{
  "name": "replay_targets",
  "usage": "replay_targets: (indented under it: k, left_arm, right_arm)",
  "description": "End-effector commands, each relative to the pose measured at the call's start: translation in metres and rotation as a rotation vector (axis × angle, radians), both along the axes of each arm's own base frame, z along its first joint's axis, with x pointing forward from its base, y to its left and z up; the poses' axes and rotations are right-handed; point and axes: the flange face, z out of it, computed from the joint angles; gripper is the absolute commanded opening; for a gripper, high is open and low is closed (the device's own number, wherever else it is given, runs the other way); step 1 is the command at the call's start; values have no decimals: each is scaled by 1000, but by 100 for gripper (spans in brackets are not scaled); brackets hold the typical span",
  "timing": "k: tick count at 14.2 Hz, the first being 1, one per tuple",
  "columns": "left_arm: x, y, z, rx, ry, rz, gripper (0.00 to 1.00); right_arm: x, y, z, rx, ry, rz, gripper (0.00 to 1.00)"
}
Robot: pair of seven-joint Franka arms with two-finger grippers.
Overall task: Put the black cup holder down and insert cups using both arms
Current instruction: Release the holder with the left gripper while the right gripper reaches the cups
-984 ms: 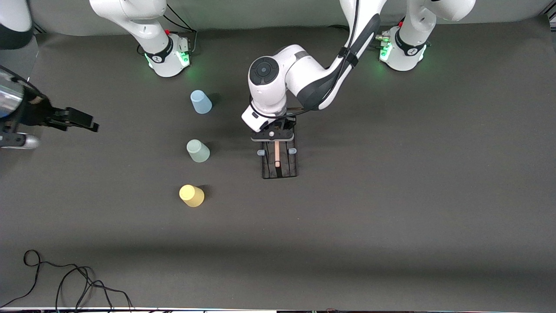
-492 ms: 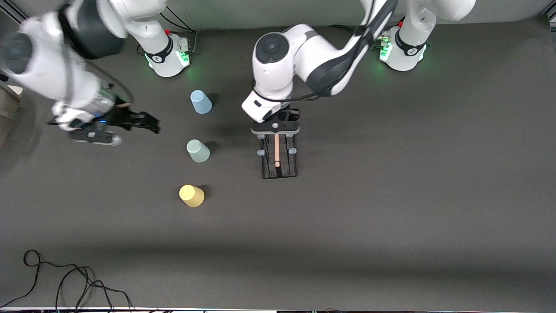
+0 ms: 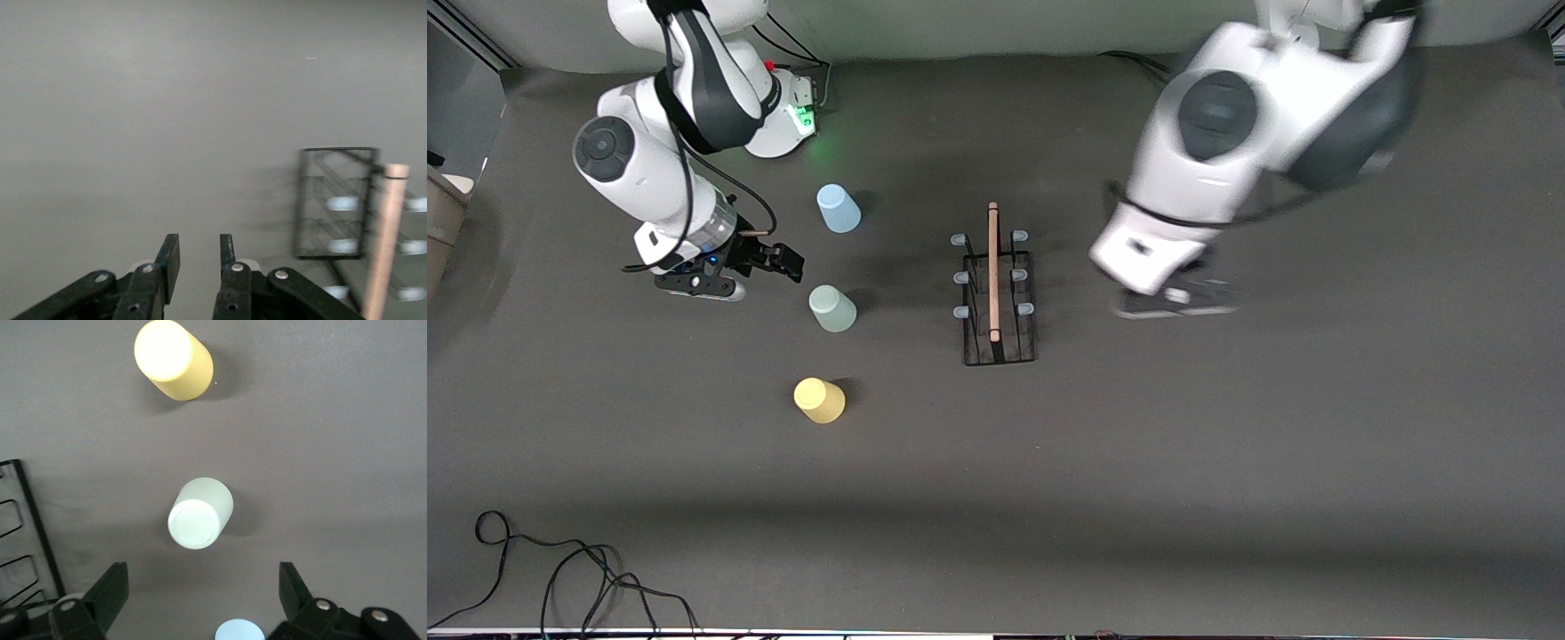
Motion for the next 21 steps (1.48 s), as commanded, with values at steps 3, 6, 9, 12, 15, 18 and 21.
replay_targets:
  k: [3, 6, 9, 12, 15, 18, 21]
  left_arm:
    - [24, 145, 35, -20, 6, -52, 100]
    - [27, 223, 44, 1, -6, -98, 100]
    - [21, 271, 65, -4, -42, -62, 100]
    - [9, 286, 77, -3, -42, -46, 100]
    - [-1, 301, 73, -3, -46, -80, 100]
    - [0, 304, 69, -14, -42, -74, 100]
    - [9, 303, 67, -17, -71, -77, 100]
  right_arm:
    - [-10, 6, -55, -4, -15, -7, 100]
    - [-11, 18, -84, 15, -48, -17, 100]
    - [-12, 26, -110, 35, -44, -52, 100]
    - [-12, 25, -137, 22, -38, -59, 100]
    - [-17, 30, -152, 12, -20, -47, 100]
    - [-16, 30, -149, 15, -24, -50, 49]
    - [-13, 31, -135, 25, -40, -51, 0]
